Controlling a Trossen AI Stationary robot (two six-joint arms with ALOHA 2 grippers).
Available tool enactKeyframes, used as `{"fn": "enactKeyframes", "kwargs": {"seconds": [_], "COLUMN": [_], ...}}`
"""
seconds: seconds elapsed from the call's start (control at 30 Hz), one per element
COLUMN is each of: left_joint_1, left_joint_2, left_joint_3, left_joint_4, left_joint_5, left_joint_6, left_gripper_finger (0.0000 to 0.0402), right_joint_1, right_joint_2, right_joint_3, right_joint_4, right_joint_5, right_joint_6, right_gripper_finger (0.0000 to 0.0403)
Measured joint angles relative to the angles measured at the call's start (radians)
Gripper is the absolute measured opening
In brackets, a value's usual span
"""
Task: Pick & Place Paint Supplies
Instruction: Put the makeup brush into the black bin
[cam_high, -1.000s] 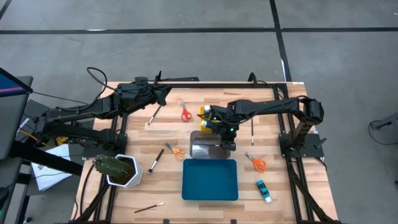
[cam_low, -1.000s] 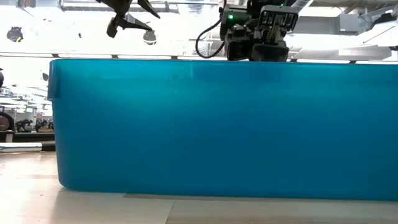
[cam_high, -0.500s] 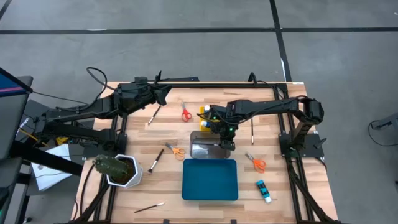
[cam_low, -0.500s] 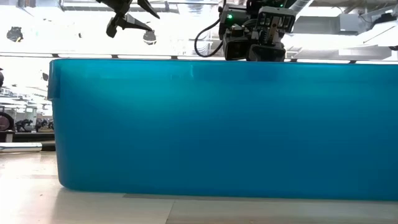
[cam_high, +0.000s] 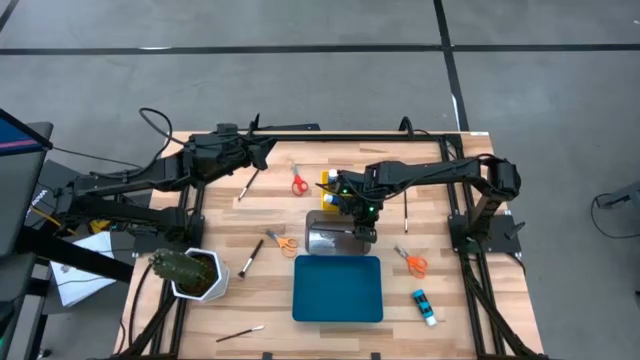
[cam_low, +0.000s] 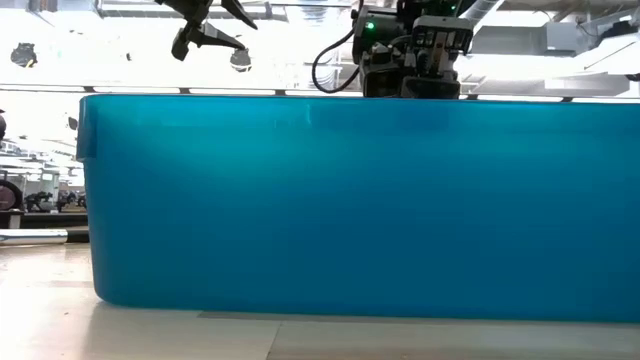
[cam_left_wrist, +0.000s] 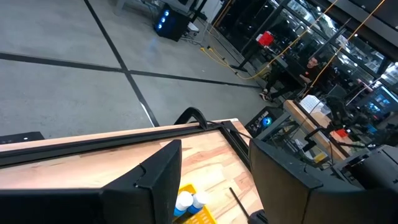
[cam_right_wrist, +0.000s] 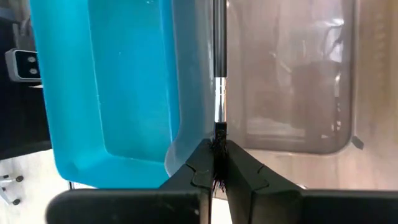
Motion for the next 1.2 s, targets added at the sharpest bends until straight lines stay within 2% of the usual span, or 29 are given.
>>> {"fn": "enactKeyframes", "kwargs": {"seconds": [0.13, 0.9, 1.2], "left_joint_1": [0.000, 0.000, 0.000], "left_joint_2": [0.000, 0.000, 0.000], "left_joint_3": [0.000, 0.000, 0.000], "left_joint_4": [0.000, 0.000, 0.000], "left_joint_5": [0.000, 0.000, 0.000], "left_joint_6": [0.000, 0.023, 0.027], "left_gripper_finger": [0.0181, 0.0181, 0.0181], "right_joint_1": [0.011, 0.015, 0.015], "right_joint_2": [0.000, 0.000, 0.000], "right_joint_3": [0.000, 0.000, 0.000], "right_joint_4": [-0.005, 0.011, 0.017], "right_joint_5": [0.046, 0.047, 0.047], "right_joint_6": [0.023, 0.048, 0.057], "right_gripper_finger": [0.0020, 0.0034, 0.0089]}}
